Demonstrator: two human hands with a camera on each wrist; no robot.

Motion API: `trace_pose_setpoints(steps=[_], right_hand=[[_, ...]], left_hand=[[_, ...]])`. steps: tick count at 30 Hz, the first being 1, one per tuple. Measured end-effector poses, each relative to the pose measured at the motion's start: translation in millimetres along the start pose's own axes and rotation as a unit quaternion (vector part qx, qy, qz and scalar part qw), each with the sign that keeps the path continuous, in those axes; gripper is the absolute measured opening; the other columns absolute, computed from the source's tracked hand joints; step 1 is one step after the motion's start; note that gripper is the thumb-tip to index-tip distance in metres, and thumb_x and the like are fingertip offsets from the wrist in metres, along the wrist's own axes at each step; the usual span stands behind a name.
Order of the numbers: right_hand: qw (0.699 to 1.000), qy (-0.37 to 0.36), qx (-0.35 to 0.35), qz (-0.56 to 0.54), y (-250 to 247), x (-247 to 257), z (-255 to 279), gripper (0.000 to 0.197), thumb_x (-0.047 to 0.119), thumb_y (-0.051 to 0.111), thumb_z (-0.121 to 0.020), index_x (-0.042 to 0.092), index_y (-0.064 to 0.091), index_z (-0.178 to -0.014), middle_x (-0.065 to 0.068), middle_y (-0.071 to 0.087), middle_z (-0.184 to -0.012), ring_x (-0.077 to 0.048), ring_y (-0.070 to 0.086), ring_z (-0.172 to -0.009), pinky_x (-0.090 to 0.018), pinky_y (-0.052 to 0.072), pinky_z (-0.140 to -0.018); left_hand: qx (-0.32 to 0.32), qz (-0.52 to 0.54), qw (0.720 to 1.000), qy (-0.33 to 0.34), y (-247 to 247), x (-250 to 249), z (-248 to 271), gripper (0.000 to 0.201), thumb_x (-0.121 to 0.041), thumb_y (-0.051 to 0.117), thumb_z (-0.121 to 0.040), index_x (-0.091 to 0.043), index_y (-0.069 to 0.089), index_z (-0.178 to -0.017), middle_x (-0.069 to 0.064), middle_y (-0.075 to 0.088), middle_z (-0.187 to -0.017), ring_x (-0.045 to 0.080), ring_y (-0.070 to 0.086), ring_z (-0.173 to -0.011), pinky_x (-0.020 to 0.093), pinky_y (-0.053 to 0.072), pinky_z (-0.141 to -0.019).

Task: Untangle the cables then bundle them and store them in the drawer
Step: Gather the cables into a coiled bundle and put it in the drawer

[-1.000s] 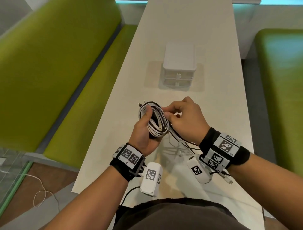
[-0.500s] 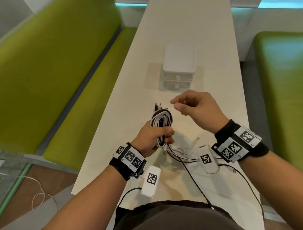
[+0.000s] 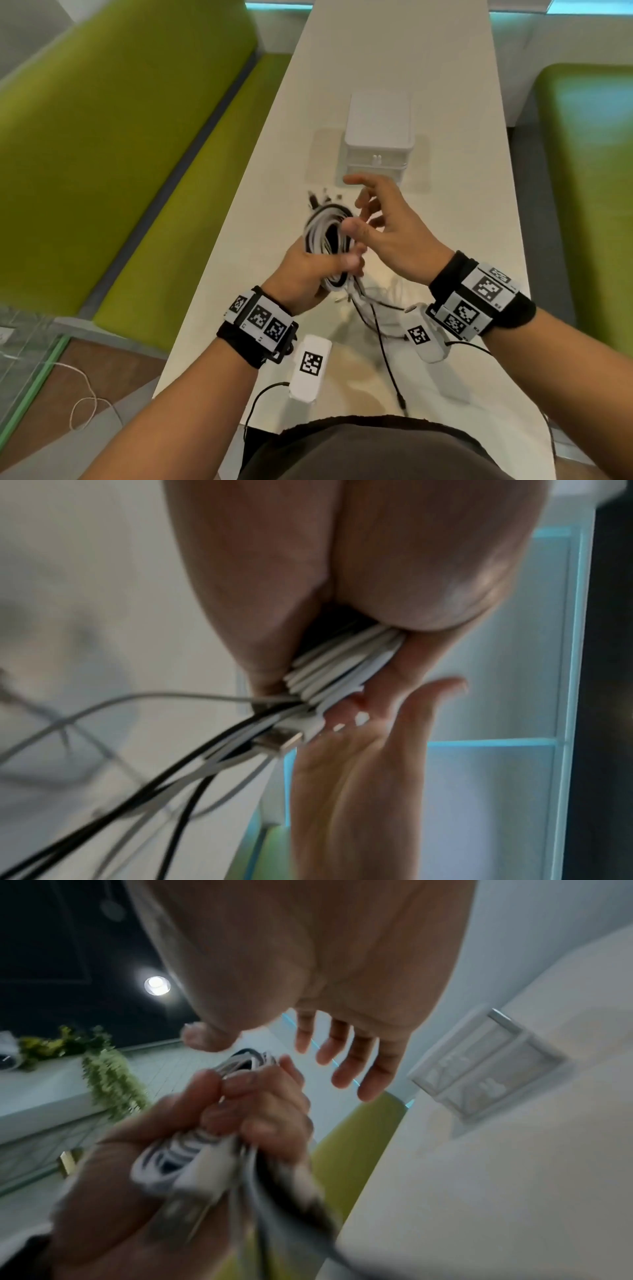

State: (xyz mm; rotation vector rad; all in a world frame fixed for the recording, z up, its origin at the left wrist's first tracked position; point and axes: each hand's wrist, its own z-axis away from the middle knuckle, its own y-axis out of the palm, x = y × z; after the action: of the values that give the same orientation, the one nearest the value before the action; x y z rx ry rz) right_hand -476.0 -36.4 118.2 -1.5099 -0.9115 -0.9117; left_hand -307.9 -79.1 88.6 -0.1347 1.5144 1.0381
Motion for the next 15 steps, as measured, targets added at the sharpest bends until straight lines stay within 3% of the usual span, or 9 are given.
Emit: trace_pose_setpoints(steps=[2, 3, 5, 7, 8, 10, 12, 13, 15], right_hand=[[0.997, 0.055, 0.04, -0.039, 4, -6, 8, 0.093, 0.063, 0.079, -0.069, 0.032, 0.037, -0.147, 0.008, 0.06, -0.113, -0.006, 0.062, -0.106, -0.017, 0.049, -0.09], [0.993, 0.075, 0.085, -0.024, 8, -9, 13, 0.097, 0.061, 0.084, -0.066, 0.033, 0.037, -0.146, 0.013, 0.063, -0.114, -0.001, 0.061, -0.111, -0.017, 0.047, -0.095], [0.982, 0.095, 0.16, 0.039, 22, -16, 22, 0.07, 0.054, 0.086, -0.071, 0.03, 0.053, -0.128, 0.013, 0.07, -0.108, -0.002, 0.065, -0.104, -0.025, 0.05, -0.094], [0.981, 0.105, 0.152, 0.054, 34, -22, 25, 0.024, 0.038, 0.076, -0.089, 0.022, 0.065, -0.103, 0.006, 0.075, -0.085, -0.005, 0.07, -0.079, -0.03, 0.052, -0.078], [0.983, 0.107, 0.139, 0.046, 36, -24, 26, 0.014, 0.033, 0.07, -0.095, 0.019, 0.066, -0.096, 0.004, 0.073, -0.077, -0.008, 0.069, -0.071, -0.032, 0.051, -0.071], [0.983, 0.12, 0.135, 0.041, 35, -27, 27, 0.022, 0.038, 0.064, -0.099, 0.019, 0.066, -0.087, 0.004, 0.067, -0.067, -0.015, 0.067, -0.061, -0.036, 0.051, -0.064], [0.979, 0.121, 0.147, 0.074, 34, -28, 32, 0.038, 0.055, 0.059, -0.097, 0.021, 0.062, -0.082, 0.007, 0.057, -0.059, -0.014, 0.055, -0.054, -0.036, 0.045, -0.06], [0.976, 0.101, 0.149, 0.127, 34, -29, 36, 0.041, 0.062, 0.052, -0.096, 0.023, 0.057, -0.086, 0.008, 0.054, -0.06, -0.014, 0.051, -0.055, -0.037, 0.042, -0.061], [0.956, 0.057, 0.14, 0.251, 36, -28, 45, 0.041, 0.065, 0.037, -0.099, 0.028, 0.047, -0.111, 0.009, 0.054, -0.068, -0.02, 0.052, -0.062, -0.038, 0.041, -0.063]], left_hand=[[-0.041, 0.057, 0.997, 0.041, -2, -8, -5, 0.04, 0.001, 0.072, -0.079, -0.005, 0.059, -0.116, 0.013, 0.064, -0.084, 0.024, 0.063, -0.076, 0.037, 0.055, -0.075], [-0.045, 0.075, 0.995, 0.055, -3, -12, -7, 0.043, -0.004, 0.075, -0.081, -0.006, 0.056, -0.12, 0.013, 0.061, -0.083, 0.023, 0.06, -0.074, 0.039, 0.053, -0.078], [-0.026, 0.087, 0.993, 0.07, -6, -15, -10, 0.043, -0.012, 0.074, -0.087, -0.009, 0.052, -0.124, 0.01, 0.055, -0.081, 0.022, 0.055, -0.071, 0.046, 0.049, -0.087], [-0.008, 0.086, 0.994, 0.071, -7, -17, -11, 0.039, -0.014, 0.069, -0.091, -0.01, 0.05, -0.125, 0.01, 0.053, -0.081, 0.023, 0.058, -0.072, 0.061, 0.046, -0.102], [-0.007, 0.084, 0.994, 0.072, -7, -18, -11, 0.041, -0.015, 0.069, -0.09, -0.01, 0.049, -0.126, 0.01, 0.053, -0.081, 0.026, 0.061, -0.075, 0.067, 0.043, -0.104], [-0.029, 0.075, 0.993, 0.081, -8, -24, -11, 0.038, -0.014, 0.066, -0.09, -0.009, 0.049, -0.124, 0.01, 0.053, -0.081, 0.029, 0.065, -0.077, 0.069, 0.047, -0.097], [-0.069, 0.056, 0.992, 0.092, -11, -33, -13, 0.019, -0.012, 0.059, -0.092, -0.009, 0.054, -0.11, 0.009, 0.052, -0.078, 0.023, 0.061, -0.065, 0.052, 0.058, -0.078], [-0.1, 0.035, 0.989, 0.099, -14, -36, -15, 0.011, -0.011, 0.059, -0.092, -0.008, 0.055, -0.101, 0.008, 0.051, -0.077, 0.019, 0.055, -0.058, 0.042, 0.056, -0.066], [-0.161, -0.015, 0.981, 0.111, -21, -39, -19, 0.016, -0.011, 0.064, -0.088, -0.004, 0.051, -0.094, 0.009, 0.051, -0.076, 0.017, 0.047, -0.053, 0.033, 0.047, -0.055]])
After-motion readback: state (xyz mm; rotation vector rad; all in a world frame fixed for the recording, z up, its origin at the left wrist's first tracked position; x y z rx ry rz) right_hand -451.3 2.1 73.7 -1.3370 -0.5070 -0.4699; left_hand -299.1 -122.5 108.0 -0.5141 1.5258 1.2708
